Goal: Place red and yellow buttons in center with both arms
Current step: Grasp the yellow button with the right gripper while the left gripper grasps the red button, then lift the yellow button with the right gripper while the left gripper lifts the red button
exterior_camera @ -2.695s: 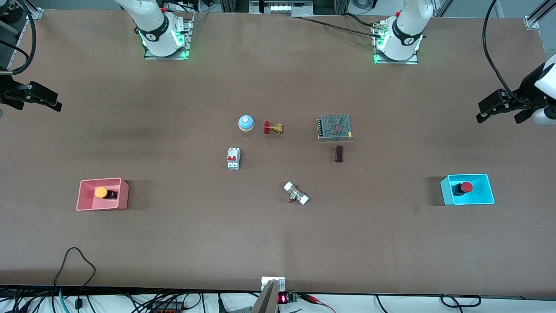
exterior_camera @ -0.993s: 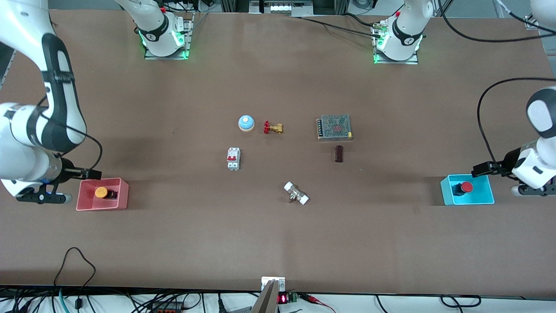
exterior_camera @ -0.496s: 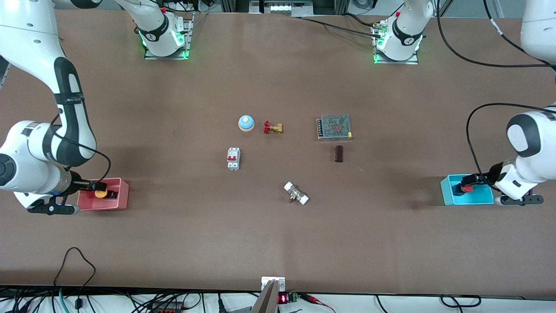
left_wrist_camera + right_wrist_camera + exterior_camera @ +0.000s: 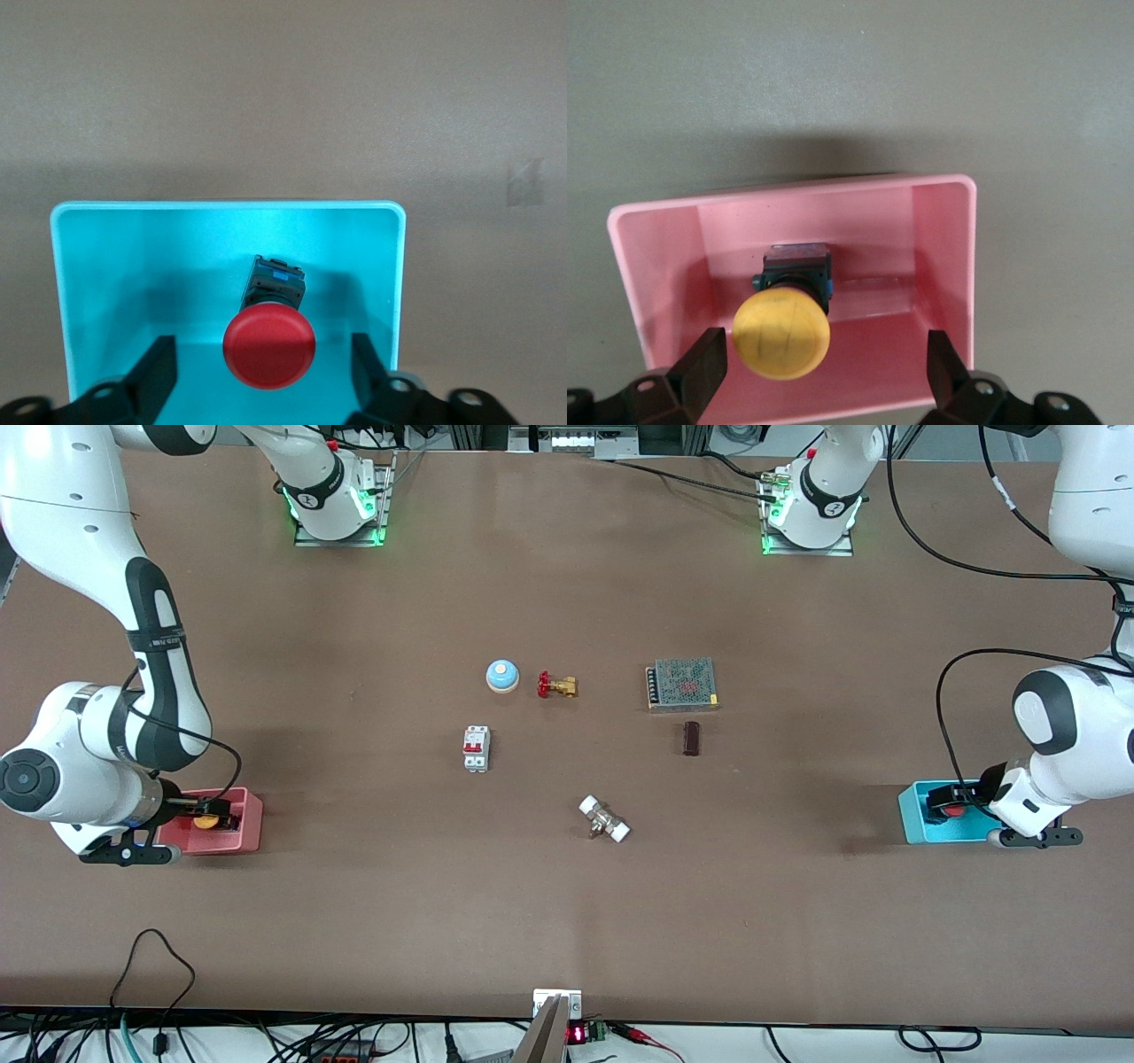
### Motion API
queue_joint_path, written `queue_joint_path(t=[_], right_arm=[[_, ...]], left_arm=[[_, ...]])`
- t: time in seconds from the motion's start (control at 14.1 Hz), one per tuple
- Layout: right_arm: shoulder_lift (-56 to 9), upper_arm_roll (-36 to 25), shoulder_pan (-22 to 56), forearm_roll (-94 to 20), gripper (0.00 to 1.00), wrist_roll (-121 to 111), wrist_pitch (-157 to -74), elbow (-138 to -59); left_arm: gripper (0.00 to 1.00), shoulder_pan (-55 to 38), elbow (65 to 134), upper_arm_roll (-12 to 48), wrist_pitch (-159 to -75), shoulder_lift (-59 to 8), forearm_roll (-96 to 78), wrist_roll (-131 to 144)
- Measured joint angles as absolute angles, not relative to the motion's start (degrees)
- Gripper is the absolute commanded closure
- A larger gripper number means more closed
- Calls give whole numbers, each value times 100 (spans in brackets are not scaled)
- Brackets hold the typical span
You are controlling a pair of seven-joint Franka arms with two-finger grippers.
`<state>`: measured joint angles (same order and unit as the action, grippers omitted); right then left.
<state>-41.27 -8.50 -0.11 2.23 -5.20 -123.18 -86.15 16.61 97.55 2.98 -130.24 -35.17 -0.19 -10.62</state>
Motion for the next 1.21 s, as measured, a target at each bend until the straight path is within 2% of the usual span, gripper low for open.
queue_joint_path(t=[0.14, 0.28, 0.35, 0.43, 0.5, 0.71, 0.85, 1.13, 1.21], right_arm=[[-4167, -849, -10, 223, 0, -533, -12345, -8614], [-4186, -846, -9, 223, 0, -539, -12353, -8614], [-4191, -846, -8, 223, 4, -540, -12361, -8614], [-4194, -846, -8, 223, 13, -543, -12366, -8614], [-4199, -845, -8, 223, 15, -545, -12377, -8614], [-4225, -840, -1, 223, 17, -554, -12521, -8611], [-4235, -834, 4, 224, 22, -555, -12543, -8610], [-4235, -833, 5, 224, 39, -561, -12549, -8608], [-4236, -833, 5, 224, 47, -561, -12549, -8608]], left_arm=[[58, 1661, 9755, 299, -13024, -3517, -19, -1062], [68, 1661, 9751, 299, -13025, -3517, -19, -1060], [71, 1661, 9746, 299, -13025, -3517, -19, -1059], [73, 1661, 9736, 299, -13025, -3515, -19, -1059], [76, 1661, 9714, 299, -13025, -3508, -19, -1059], [77, 1659, 9610, 304, -12924, -3332, -19, -1059], [77, 1656, 9558, 323, -12631, -3033, -19, -1060], [76, 1491, 9558, 404, -11943, -2476, -19, -1017], [76, 1375, 9563, 416, -11803, -2412, -19, -901]])
